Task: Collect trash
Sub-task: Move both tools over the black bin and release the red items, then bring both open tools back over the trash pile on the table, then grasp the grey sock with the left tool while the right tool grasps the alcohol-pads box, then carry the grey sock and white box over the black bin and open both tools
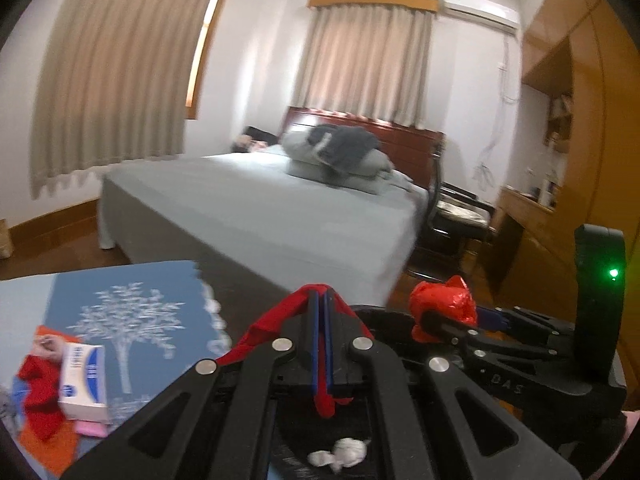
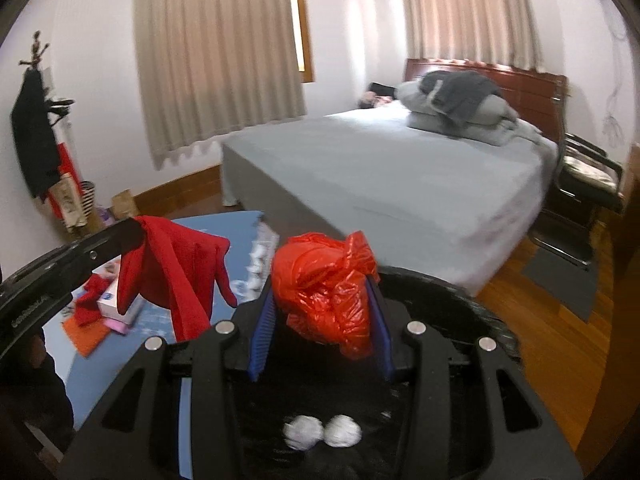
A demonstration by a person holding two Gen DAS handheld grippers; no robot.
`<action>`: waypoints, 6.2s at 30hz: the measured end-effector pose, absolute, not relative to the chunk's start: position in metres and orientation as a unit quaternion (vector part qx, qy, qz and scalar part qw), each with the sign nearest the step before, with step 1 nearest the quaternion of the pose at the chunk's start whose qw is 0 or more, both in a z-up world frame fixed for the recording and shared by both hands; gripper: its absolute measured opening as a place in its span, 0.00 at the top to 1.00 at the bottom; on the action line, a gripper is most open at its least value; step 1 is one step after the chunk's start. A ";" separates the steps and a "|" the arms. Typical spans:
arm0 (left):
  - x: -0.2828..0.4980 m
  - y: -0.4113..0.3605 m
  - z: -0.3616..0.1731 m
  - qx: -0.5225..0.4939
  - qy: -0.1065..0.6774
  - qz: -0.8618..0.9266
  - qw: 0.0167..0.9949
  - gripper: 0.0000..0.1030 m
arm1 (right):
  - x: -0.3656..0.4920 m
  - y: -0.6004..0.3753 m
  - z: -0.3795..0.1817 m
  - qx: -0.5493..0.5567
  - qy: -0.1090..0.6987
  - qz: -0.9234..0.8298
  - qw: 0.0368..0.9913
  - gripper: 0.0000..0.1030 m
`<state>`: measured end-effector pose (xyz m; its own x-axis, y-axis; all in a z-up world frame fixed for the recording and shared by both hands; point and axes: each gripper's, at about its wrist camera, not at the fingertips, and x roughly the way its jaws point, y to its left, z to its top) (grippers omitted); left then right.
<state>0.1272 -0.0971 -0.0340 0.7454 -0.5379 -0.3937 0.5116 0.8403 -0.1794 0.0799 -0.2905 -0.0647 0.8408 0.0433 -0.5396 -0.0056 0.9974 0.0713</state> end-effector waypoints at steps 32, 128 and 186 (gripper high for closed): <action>0.120 -0.031 -0.061 -0.006 0.245 -0.148 0.958 0.17 | 0.076 -0.288 -0.089 0.041 0.279 -0.003 0.959 0.06; 0.136 0.235 -0.160 -0.069 0.354 0.114 0.926 0.59 | 0.186 -0.034 -0.174 -0.042 0.405 0.159 0.899 0.42; 0.120 0.063 -0.063 -0.048 0.276 -0.058 0.958 0.60 | 0.118 -0.165 -0.072 0.021 0.300 0.121 0.946 0.46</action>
<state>0.1203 0.0627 -0.0635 0.8413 -0.1372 -0.5228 0.0841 0.9887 -0.1241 0.1177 -0.1649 -0.0716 0.7902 0.2418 -0.5632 -0.2165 0.9698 0.1125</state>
